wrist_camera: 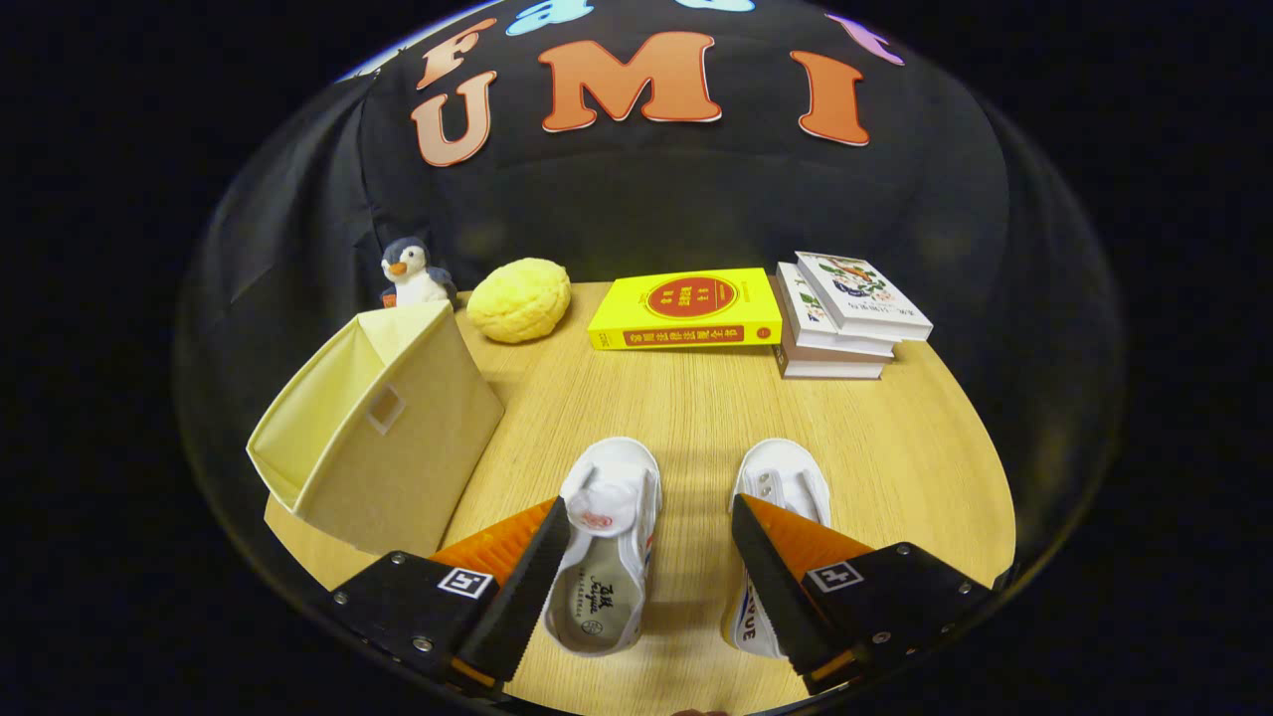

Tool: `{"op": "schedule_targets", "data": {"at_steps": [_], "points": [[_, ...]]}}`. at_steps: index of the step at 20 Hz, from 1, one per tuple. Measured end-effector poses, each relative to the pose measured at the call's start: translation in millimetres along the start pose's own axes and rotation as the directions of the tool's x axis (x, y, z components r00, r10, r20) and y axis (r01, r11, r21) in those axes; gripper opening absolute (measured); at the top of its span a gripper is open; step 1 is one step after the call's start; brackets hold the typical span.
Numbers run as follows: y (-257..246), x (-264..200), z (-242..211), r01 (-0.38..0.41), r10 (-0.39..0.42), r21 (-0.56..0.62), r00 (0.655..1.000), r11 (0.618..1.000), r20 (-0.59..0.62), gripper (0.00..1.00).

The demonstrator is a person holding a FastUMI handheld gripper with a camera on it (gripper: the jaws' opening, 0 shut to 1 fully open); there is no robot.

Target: Open the storage box then place both shoes into the box .Put the left shoe in first, then the right shoe, with the right side of both shoes facing outward in a uniform manner.

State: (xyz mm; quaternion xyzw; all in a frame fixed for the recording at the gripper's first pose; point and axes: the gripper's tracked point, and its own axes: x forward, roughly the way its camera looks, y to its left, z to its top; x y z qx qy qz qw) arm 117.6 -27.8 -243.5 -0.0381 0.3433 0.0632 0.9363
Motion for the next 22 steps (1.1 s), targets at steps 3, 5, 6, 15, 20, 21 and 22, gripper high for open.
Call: {"op": "schedule_targets", "data": {"at_steps": [3,5,6,15,20,21,22], "points": [[-5,4,-22,0.003,-0.004,-0.026,0.999,1.000,-0.036,0.99],[-6,10,-34,0.002,-0.005,-0.045,0.998,0.999,-0.062,0.99],[-5,14,-40,-0.003,-0.001,-0.053,0.997,0.999,-0.081,0.99],[12,53,-67,-0.067,0.048,-0.091,0.978,0.994,-0.203,0.58],[16,61,-74,-0.096,0.080,-0.061,0.972,0.994,-0.220,0.02],[17,60,-72,-0.106,0.095,-0.038,0.972,0.994,-0.214,0.01],[19,59,-67,-0.120,0.113,-0.026,0.975,0.992,-0.192,0.01]]}}
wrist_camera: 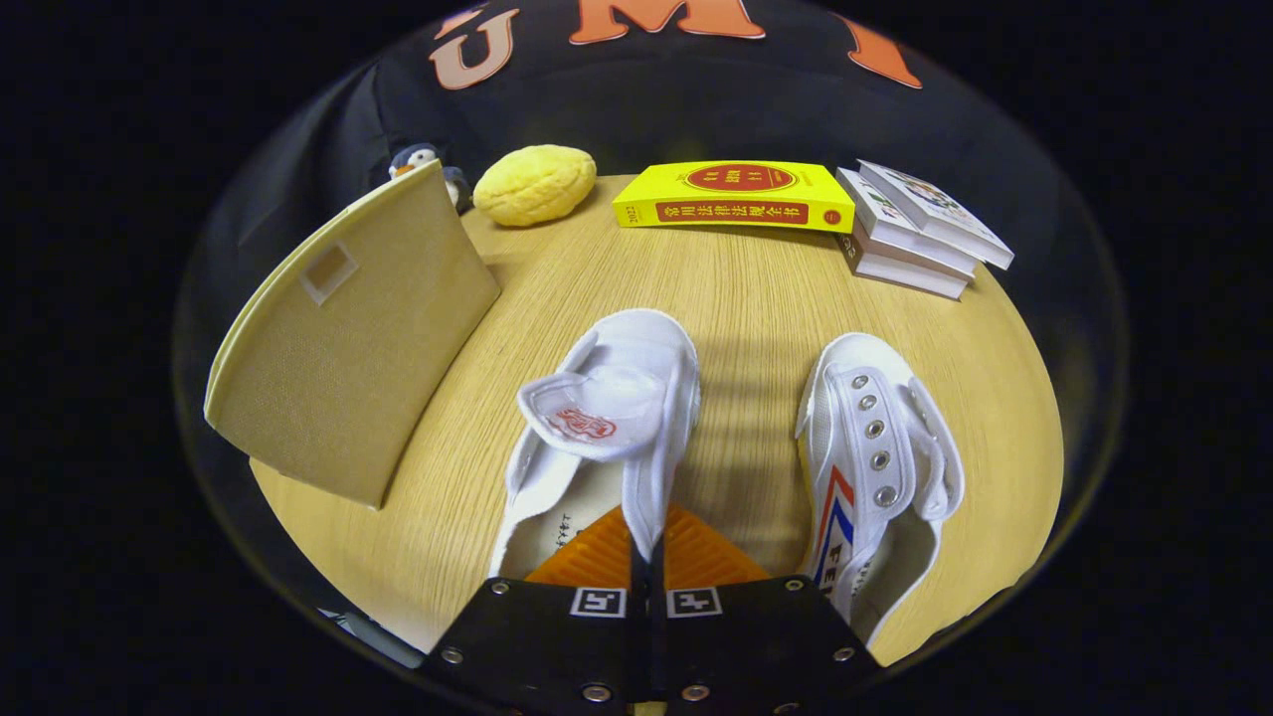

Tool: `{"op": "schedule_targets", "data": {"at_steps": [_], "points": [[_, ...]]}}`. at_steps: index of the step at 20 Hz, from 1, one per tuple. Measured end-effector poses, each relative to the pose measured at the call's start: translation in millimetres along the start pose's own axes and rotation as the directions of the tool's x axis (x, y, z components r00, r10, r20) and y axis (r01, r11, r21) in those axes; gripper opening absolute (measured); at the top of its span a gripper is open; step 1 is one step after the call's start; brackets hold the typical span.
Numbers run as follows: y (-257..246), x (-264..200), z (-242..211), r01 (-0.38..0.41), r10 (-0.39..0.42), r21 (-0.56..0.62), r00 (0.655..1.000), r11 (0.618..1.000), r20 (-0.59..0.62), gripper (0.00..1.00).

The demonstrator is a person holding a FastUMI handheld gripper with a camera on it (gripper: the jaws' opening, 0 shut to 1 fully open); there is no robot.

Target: Open the storage box then place both shoes into the box .Put the left shoe in first, then the right shoe, with the right side of both shoes facing outward in a uniform manner.

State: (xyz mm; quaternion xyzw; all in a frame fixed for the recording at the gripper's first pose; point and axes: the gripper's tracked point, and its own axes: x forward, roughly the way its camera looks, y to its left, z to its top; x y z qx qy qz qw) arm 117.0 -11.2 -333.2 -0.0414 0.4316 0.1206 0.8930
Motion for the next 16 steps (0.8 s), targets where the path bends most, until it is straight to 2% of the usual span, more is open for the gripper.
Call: {"op": "schedule_targets", "data": {"at_steps": [2,5,7,12,16], "points": [[3,-7,16,-0.032,0.030,0.030,0.997,0.999,0.069,0.00],[10,-15,28,-0.078,0.069,0.088,0.993,0.993,0.099,0.00],[14,-21,33,-0.081,0.071,0.091,0.991,0.993,0.110,0.00],[24,-39,41,-0.050,0.028,0.145,0.988,0.988,0.149,0.00],[33,-59,56,-0.006,-0.037,0.208,0.978,0.978,0.203,0.00]]}}
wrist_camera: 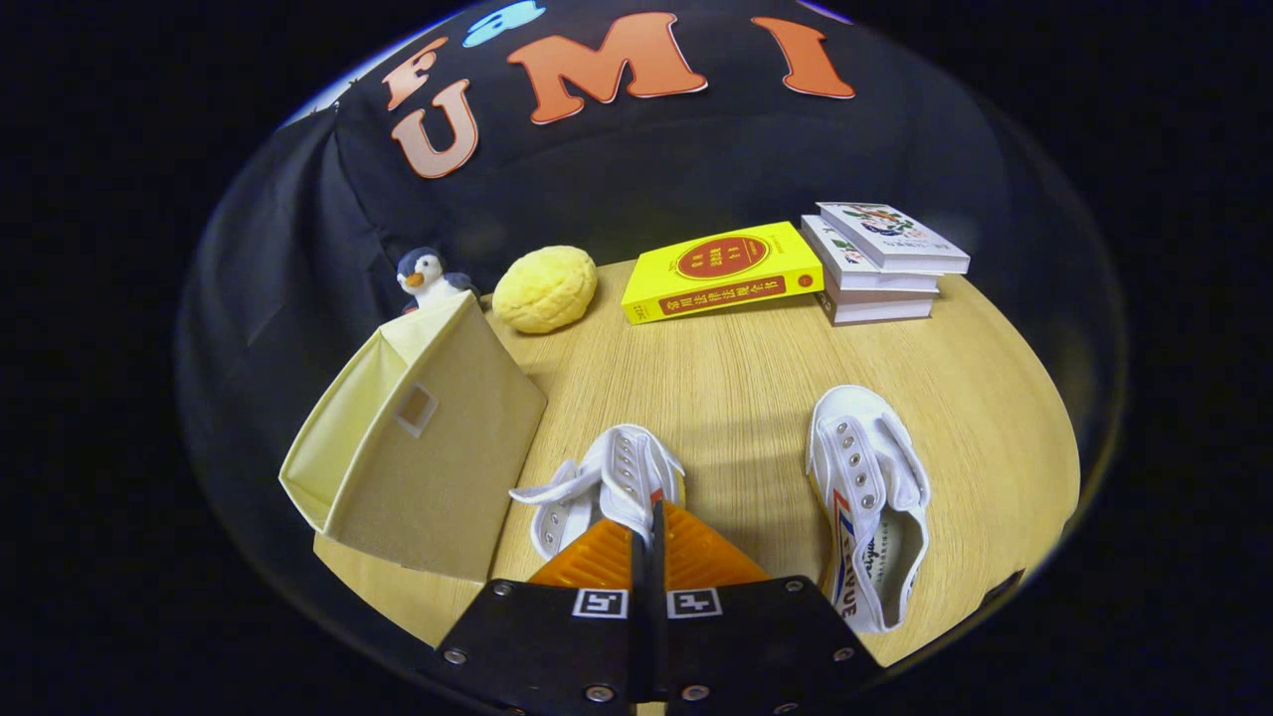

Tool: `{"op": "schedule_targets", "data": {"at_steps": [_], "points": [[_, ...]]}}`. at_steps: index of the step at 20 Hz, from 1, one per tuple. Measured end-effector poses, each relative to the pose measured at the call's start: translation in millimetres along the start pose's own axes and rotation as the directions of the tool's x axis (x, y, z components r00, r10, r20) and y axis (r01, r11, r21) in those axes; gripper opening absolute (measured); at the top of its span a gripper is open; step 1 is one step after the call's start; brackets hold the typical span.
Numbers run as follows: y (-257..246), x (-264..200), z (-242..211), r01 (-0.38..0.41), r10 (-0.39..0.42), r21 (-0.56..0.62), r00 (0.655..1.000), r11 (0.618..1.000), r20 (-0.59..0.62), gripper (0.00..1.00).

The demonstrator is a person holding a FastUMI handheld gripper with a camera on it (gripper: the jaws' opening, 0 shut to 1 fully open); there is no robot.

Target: Open the storage box then place both shoes into the box .Put the left shoe in first, then the right shoe, with the right side of both shoes facing outward in a uniform manner.

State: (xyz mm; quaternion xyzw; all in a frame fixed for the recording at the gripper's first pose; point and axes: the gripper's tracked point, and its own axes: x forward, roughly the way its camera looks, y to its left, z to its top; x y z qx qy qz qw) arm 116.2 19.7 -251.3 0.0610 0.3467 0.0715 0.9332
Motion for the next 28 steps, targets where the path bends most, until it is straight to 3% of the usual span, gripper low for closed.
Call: {"op": "schedule_targets", "data": {"at_steps": [7,13,22,28], "points": [[46,-50,74,0.050,-0.069,0.102,0.979,0.994,0.193,0.00],[130,-78,126,-0.001,-0.033,0.115,0.955,0.993,0.293,0.00],[254,-8,84,-0.060,0.039,0.112,0.982,0.992,0.184,0.00],[282,43,52,0.002,-0.015,0.119,0.994,0.993,0.108,0.00]]}}
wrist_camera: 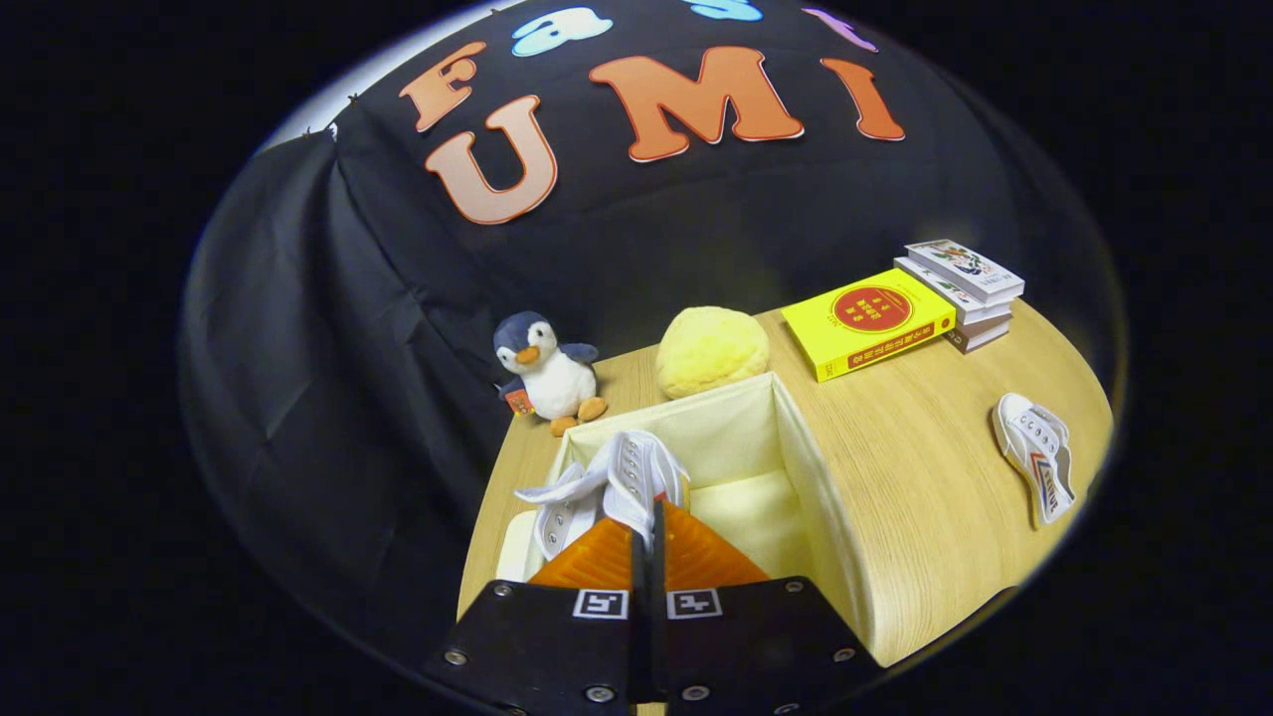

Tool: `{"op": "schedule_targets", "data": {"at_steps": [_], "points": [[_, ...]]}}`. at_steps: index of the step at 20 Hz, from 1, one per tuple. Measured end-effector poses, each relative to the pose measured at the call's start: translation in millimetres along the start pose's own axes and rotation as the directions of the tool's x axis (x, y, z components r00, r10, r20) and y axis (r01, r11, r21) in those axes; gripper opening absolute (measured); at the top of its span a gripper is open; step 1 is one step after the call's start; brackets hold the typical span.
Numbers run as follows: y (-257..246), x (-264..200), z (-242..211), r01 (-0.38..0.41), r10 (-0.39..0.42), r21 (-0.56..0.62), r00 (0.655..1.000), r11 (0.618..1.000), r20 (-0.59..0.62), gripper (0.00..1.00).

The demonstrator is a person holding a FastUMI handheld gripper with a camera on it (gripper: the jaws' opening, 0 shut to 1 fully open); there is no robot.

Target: Open the storage box then place both shoes into the box .Put the left shoe in first, then the right shoe, with the right side of both shoes facing outward in a uniform manner.

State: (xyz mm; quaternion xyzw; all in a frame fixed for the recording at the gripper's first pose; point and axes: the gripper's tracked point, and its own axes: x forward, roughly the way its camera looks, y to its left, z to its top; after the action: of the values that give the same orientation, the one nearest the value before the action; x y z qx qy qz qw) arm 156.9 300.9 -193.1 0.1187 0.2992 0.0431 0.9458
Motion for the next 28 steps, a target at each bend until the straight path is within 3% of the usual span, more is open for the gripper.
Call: {"op": "schedule_targets", "data": {"at_steps": [6,8,9,12,13,15,20,28], "points": [[11,16,-16,0.032,-0.032,0.012,0.999,0.999,-0.002,0.00],[7,16,-35,0.054,-0.054,-0.002,0.995,0.999,-0.082,0.03],[9,17,-35,0.052,-0.052,0.004,0.995,0.999,-0.082,0.15],[1,9,-2,0.069,-0.069,-0.041,0.998,0.997,0.015,0.76],[-1,6,6,0.066,-0.064,-0.062,0.997,0.996,0.032,0.87],[-10,-3,16,0.061,-0.057,-0.074,0.997,0.995,0.057,0.96],[-68,-26,38,0.101,-0.094,-0.061,0.990,0.993,0.108,0.99],[-230,-61,50,0.257,-0.253,-0.028,0.962,0.966,0.107,0.99]]}}
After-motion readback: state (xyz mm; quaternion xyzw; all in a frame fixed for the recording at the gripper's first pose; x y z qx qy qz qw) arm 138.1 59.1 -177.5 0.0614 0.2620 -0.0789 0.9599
